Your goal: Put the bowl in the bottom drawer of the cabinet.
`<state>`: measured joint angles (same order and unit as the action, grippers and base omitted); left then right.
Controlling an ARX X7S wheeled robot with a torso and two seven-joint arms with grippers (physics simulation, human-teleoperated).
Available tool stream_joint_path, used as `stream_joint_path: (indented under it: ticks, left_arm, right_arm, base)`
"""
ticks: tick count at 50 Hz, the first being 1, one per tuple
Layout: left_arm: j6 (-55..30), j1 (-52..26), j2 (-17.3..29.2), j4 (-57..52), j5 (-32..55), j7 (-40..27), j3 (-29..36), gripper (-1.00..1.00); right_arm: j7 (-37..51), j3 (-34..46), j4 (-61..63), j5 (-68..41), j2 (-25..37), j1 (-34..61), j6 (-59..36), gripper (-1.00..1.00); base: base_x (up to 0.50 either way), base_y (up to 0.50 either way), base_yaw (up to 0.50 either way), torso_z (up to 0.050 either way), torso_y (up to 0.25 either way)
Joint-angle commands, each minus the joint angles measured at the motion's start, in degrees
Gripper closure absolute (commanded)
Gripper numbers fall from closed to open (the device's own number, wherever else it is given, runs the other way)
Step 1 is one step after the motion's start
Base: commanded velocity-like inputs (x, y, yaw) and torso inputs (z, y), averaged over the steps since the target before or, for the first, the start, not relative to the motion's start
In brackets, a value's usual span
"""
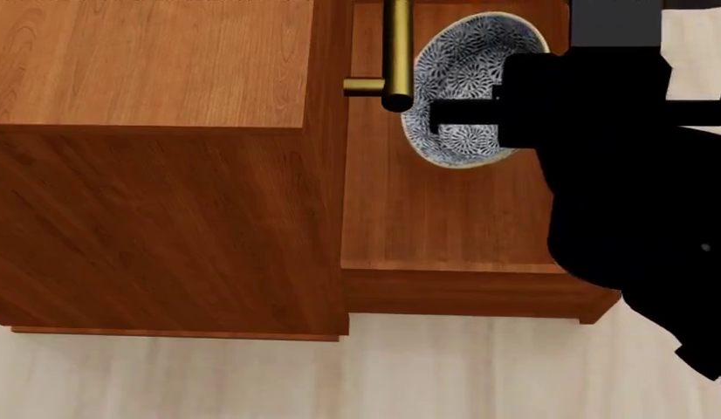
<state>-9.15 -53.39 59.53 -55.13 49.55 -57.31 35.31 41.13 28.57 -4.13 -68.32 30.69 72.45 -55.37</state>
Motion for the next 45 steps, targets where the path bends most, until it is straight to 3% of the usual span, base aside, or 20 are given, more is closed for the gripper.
stream_joint_path:
  ticks: [1,45]
  left_arm:
    - [-0.22,-0.41,-0.08,0.19,0.17,0.03,0.11,-1.00]
    - [0.15,-0.17,0.52,0.32,0.02,0.02,0.22,-1.00]
  right_arm:
    - [-2.03,0.65,-2.30,2.17,-1.17,0.44,1.64,1.00]
    - [-7.87,3.13,-10.01,6.35,-3.95,-1.70,7.53,1.00]
  base:
    - [0.00,0.00,0.00,0.000,0.000]
    - [0.00,0.00,0.00,0.000,0.000]
